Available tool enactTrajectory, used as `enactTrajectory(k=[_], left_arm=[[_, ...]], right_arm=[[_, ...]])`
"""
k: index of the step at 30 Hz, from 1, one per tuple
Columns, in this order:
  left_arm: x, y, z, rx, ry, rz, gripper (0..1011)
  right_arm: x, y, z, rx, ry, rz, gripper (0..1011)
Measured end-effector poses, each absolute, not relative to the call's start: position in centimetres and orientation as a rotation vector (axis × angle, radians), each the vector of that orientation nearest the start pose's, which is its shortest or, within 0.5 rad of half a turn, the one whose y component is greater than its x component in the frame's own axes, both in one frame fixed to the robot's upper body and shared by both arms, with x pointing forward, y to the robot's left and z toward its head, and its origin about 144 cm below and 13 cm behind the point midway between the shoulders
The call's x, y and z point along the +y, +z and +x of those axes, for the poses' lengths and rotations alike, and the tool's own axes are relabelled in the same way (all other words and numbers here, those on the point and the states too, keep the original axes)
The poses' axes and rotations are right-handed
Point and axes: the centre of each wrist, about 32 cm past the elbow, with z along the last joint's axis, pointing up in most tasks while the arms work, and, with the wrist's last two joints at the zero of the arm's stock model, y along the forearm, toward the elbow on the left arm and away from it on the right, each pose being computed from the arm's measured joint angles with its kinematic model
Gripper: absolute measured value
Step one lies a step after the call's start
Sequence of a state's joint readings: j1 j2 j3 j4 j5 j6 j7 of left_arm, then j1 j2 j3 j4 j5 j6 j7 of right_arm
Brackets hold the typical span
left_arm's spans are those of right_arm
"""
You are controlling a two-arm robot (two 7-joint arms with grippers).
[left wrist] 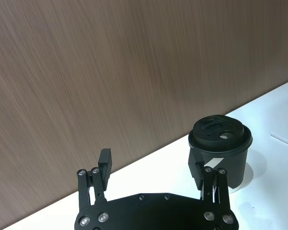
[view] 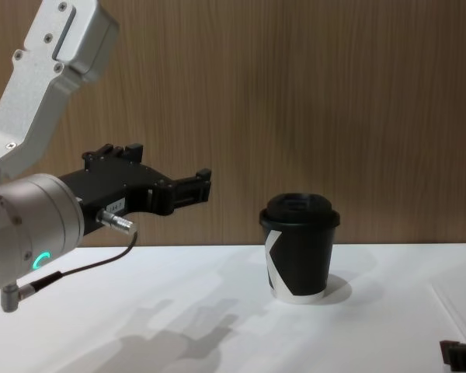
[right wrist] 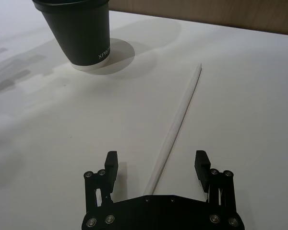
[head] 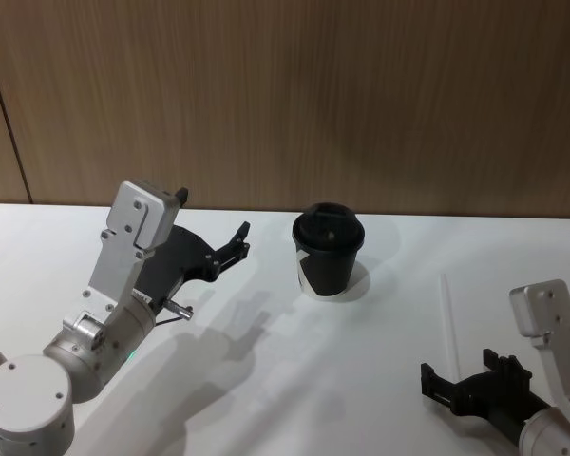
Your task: Pick up the straw with one hand, pass it to the other hand, and insert it into the cup.
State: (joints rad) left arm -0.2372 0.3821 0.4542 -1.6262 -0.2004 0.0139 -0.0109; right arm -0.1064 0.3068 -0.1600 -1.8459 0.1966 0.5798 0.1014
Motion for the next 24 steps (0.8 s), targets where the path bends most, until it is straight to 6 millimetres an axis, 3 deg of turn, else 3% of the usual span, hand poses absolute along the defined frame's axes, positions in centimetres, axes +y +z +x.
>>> enactTrajectory(k=[24], left_arm=[[19.84, 120.44, 49.2, -0.268, 1.124, 0.061, 1002]], right_arm=[[-24.52, 118.51, 42.13, 0.261, -1.242, -0.458, 1001]])
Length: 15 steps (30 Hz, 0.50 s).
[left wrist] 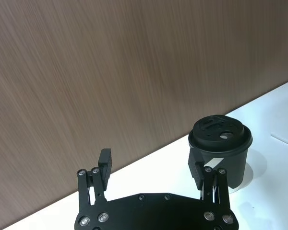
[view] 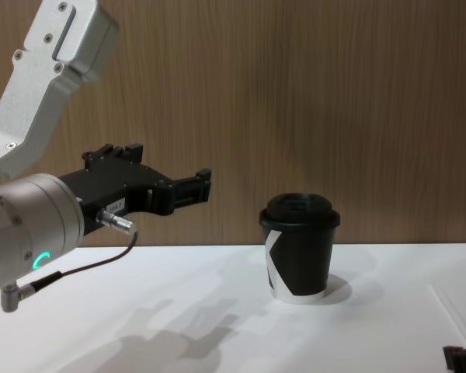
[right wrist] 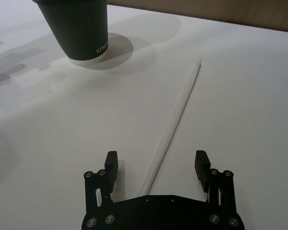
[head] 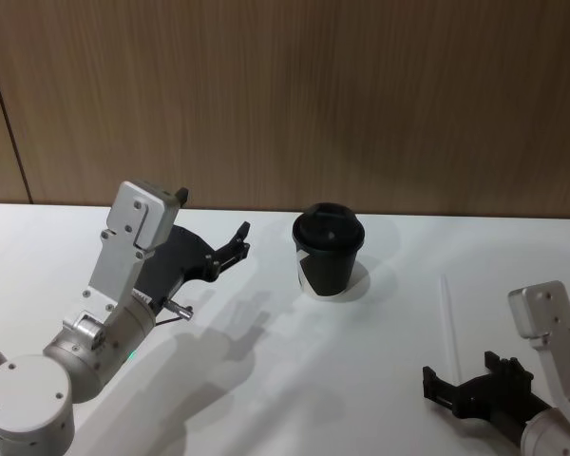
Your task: Pick up the straw with one hand, pass it to the other hand, and insert it into the cup.
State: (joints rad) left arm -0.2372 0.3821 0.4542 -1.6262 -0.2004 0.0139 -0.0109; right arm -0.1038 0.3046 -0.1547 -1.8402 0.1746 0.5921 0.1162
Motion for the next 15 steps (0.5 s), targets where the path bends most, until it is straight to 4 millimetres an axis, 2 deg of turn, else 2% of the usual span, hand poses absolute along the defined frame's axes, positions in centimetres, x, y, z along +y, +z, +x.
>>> enactTrajectory(k=[15], left_arm=[[19.84, 120.44, 49.2, -0.268, 1.124, 0.061, 1002]], right_arm=[[-24.7, 118.57, 41.97, 0.268, -1.229, -0.474, 1001]])
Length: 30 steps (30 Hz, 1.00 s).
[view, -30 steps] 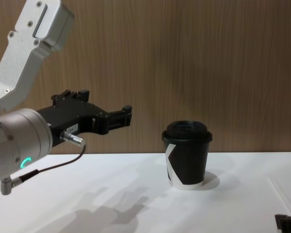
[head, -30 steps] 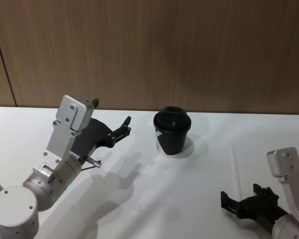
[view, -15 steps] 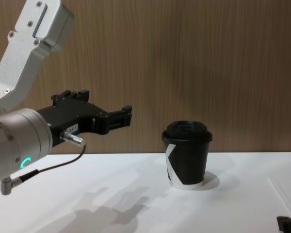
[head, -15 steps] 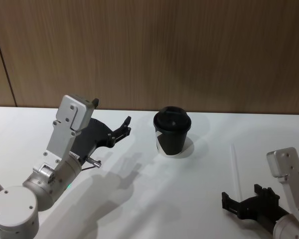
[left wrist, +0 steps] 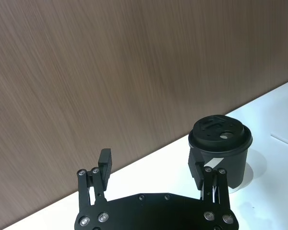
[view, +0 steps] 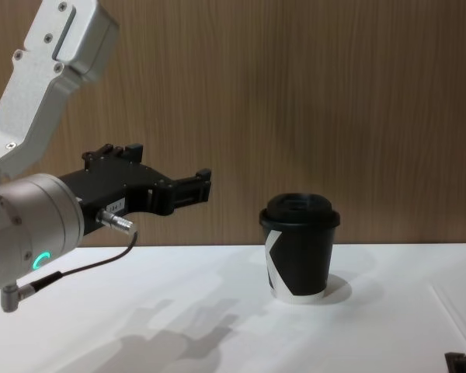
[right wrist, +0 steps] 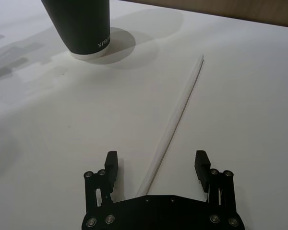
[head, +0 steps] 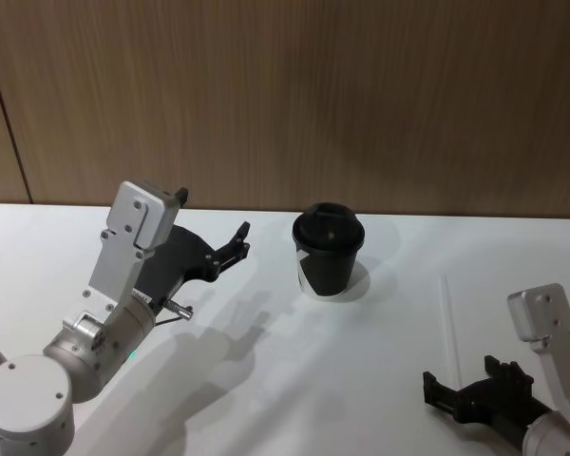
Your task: Pick up the straw with one hand, pass it to the other hand, and insert it into the cup.
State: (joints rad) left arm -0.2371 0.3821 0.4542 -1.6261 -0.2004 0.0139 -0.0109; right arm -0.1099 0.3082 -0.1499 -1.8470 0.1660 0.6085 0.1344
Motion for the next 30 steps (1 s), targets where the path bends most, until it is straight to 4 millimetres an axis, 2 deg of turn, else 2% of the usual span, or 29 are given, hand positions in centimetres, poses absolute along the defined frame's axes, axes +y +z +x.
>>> enactTrajectory(k=[7, 12, 15, 17, 18, 23, 24, 30], left_arm=[[19.84, 120.44, 49.2, -0.268, 1.124, 0.061, 1002], [19.84, 120.44, 49.2, -0.268, 1.124, 0.061, 1002], [19.84, 120.44, 49.2, -0.268, 1.124, 0.061, 1002], [19.84, 120.44, 49.2, -0.268, 1.124, 0.061, 1002], [19.84, 120.44, 49.2, -0.267, 1.124, 0.061, 1002], [19.84, 120.44, 49.2, -0.268, 1.124, 0.061, 1002], [19.84, 120.44, 49.2, -0.268, 1.124, 0.061, 1002], [19.84, 120.44, 49.2, -0.268, 1.124, 0.061, 1002]], right_arm=[[-24.69, 118.61, 41.89, 0.272, -1.225, -0.476, 998], [-24.68, 118.62, 41.85, 0.274, -1.222, -0.476, 907], [-24.69, 118.63, 41.84, 0.274, -1.221, -0.477, 812], [-24.68, 118.63, 41.83, 0.274, -1.221, -0.477, 785], [-24.69, 118.63, 41.83, 0.275, -1.221, -0.477, 719], [-24.69, 118.64, 41.82, 0.275, -1.221, -0.477, 592], [-24.68, 118.63, 41.82, 0.276, -1.221, -0.478, 522], [-24.67, 118.64, 41.8, 0.276, -1.22, -0.478, 338]])
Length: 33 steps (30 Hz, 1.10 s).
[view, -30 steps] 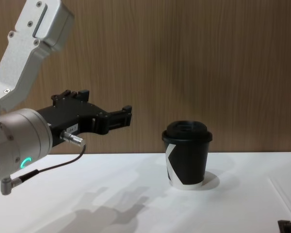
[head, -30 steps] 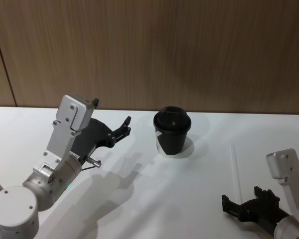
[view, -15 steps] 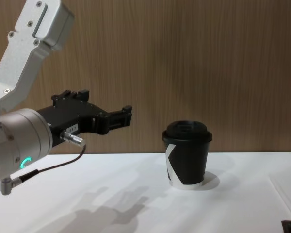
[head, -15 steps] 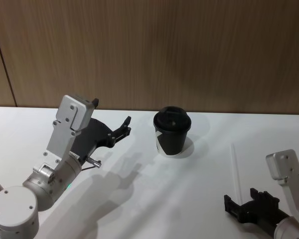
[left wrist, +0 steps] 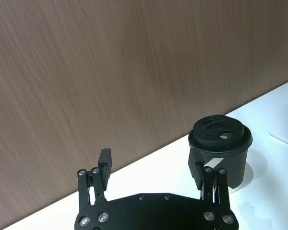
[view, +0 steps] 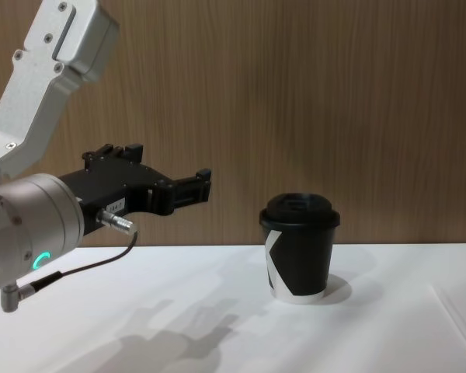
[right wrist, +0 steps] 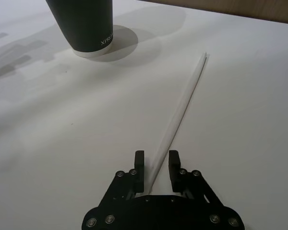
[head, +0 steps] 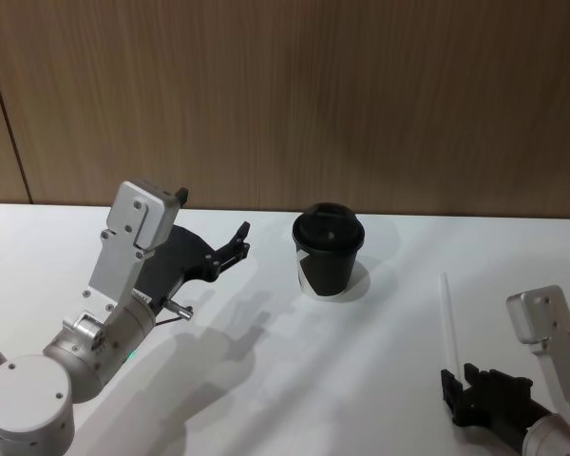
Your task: Pick up the straw with one hand, pass it to the other hand, and insert it into the cup.
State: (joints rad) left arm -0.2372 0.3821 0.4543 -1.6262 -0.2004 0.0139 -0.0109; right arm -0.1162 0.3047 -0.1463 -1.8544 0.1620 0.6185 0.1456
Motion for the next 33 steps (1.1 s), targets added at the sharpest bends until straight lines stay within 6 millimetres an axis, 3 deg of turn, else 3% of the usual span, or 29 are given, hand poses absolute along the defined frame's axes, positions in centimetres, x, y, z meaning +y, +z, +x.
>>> enactTrajectory(k=[10, 13, 33], left_arm=[[19.84, 120.44, 49.2, -0.268, 1.124, 0.061, 1002], [19.84, 120.44, 49.2, -0.268, 1.124, 0.061, 1002], [19.84, 120.44, 49.2, -0.268, 1.124, 0.061, 1002]], right_arm=[[-24.66, 118.64, 41.79, 0.277, -1.219, -0.478, 41], [-24.66, 118.64, 41.79, 0.277, -1.219, -0.478, 4], [-24.66, 118.64, 41.79, 0.277, -1.219, -0.478, 1]])
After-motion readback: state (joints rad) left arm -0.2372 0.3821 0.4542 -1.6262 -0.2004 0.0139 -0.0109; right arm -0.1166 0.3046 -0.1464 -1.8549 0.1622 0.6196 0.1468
